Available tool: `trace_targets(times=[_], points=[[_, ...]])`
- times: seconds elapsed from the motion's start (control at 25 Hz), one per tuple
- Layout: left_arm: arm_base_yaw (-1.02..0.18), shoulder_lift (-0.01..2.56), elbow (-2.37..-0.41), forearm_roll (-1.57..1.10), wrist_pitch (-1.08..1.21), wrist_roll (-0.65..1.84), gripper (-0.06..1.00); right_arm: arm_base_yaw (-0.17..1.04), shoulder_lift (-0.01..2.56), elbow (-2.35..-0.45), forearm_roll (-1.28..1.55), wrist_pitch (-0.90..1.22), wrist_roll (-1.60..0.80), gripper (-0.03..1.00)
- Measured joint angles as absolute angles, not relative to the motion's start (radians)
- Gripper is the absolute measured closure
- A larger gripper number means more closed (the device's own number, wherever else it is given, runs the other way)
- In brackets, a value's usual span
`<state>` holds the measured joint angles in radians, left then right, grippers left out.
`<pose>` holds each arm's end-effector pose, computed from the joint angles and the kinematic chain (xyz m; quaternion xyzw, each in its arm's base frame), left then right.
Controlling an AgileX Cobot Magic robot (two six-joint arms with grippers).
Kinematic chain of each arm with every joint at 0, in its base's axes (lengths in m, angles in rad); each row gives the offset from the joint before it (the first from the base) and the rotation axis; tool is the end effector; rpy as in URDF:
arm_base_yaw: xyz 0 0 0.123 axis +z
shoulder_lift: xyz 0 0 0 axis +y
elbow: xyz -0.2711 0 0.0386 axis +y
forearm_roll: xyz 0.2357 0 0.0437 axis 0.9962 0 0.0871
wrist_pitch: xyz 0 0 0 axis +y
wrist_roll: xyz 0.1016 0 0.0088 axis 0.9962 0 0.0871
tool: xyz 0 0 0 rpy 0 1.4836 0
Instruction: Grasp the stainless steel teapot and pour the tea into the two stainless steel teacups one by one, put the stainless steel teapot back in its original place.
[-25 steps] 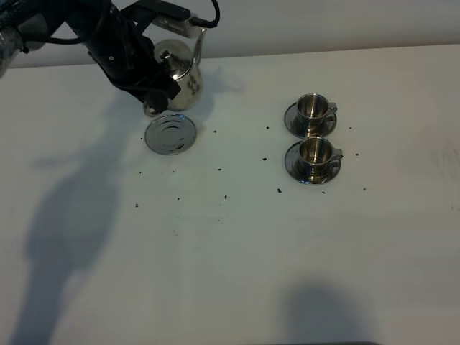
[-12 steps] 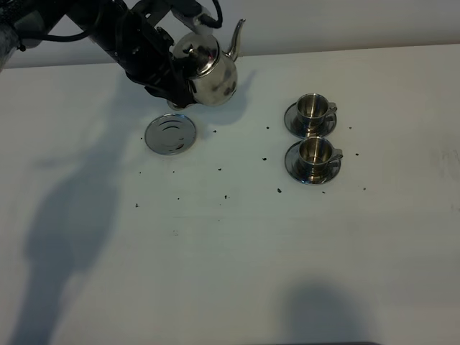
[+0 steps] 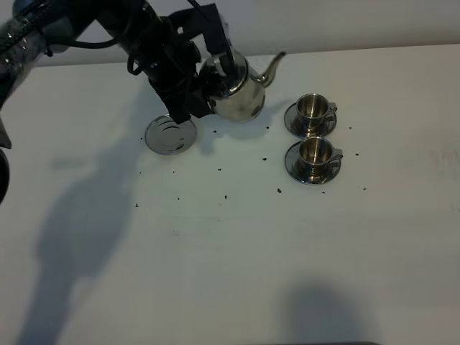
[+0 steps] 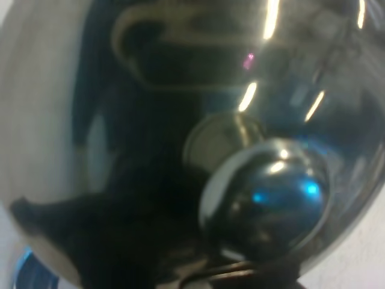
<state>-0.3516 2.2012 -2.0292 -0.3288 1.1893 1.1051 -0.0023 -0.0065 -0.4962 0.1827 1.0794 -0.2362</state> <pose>0.4221 -0.1874 0.2295 0.6212 0.7533 -0.0944 0.1942 0.0033 0.0163 0.2649 -0.1041 0.8474 0.0295 0.5197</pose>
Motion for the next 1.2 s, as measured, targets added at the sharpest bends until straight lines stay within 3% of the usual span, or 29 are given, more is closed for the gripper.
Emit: trace_targets(times=[0.72, 1.2], points=[[-0.410, 2.270, -2.029, -0.258, 1.188, 1.214, 0.72, -0.002, -0.007, -0.496, 0.183, 1.079, -0.236, 0.55], [-0.482, 2.280, -2.029, -0.088, 1.098, 1.054, 0.72, -0.002, -0.007, -0.496, 0.183, 1.079, -0.236, 0.55]])
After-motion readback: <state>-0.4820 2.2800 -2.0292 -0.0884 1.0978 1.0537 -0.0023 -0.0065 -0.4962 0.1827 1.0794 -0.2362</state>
